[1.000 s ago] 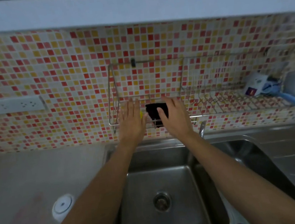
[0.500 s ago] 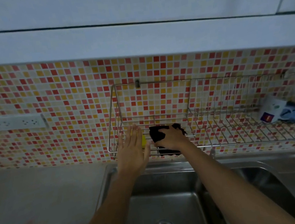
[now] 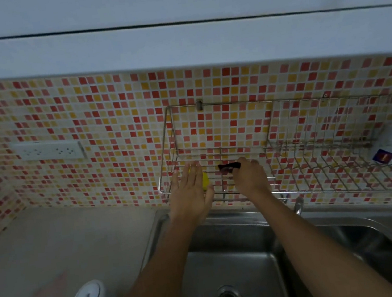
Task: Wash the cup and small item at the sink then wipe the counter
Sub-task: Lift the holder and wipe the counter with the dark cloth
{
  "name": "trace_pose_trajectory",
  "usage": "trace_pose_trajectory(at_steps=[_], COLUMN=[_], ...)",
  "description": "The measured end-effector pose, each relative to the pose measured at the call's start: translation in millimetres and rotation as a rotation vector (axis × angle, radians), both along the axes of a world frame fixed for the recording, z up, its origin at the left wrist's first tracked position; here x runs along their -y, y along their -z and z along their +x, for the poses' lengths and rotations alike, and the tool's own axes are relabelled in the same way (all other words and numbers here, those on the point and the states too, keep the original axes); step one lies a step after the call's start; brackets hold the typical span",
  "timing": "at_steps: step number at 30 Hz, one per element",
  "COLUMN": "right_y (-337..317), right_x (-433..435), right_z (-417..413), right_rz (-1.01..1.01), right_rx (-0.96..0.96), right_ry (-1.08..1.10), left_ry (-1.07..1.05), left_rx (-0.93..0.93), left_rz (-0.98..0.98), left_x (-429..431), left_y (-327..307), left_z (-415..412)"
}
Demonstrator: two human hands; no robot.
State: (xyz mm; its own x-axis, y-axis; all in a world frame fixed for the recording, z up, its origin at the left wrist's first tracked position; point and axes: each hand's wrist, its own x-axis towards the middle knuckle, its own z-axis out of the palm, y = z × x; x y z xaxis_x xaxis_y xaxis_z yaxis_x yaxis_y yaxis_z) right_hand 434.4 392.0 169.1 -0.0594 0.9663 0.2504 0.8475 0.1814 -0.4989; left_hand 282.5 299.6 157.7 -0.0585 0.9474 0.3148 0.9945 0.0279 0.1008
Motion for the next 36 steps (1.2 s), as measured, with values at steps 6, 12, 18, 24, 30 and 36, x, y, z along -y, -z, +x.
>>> trace_pose_trajectory(at_steps=[6, 12, 18, 24, 30, 36], right_y=[-9, -9, 73, 172, 226, 256], right_x=[26, 98, 189, 239, 242, 218], right_z=[0, -10, -87, -184, -252, -249], right_rz=[0.336, 0.603, 0.212, -0.184, -0.336, -0.190], right_rx=[-0.117, -0.346, -0.274, -0.280, -0.205, 0.280], right_ry=[-0.043, -0.188, -0.340, -0.146, -0.230, -0.280], left_ry=[0.143, 0.105, -0.167, -0.121, -0.162, -0.077], left_rx=[0.062, 0.245, 0.354, 0.837, 1.144, 1.209], left_rz=[-0.035, 0.151, 0.019, -0.047, 0.039, 0.055], left_x=[24, 124, 193, 221, 223, 212], left_y=[1, 52, 125, 170, 215, 217], left_z=[-9, -88, -177, -213, -226, -233])
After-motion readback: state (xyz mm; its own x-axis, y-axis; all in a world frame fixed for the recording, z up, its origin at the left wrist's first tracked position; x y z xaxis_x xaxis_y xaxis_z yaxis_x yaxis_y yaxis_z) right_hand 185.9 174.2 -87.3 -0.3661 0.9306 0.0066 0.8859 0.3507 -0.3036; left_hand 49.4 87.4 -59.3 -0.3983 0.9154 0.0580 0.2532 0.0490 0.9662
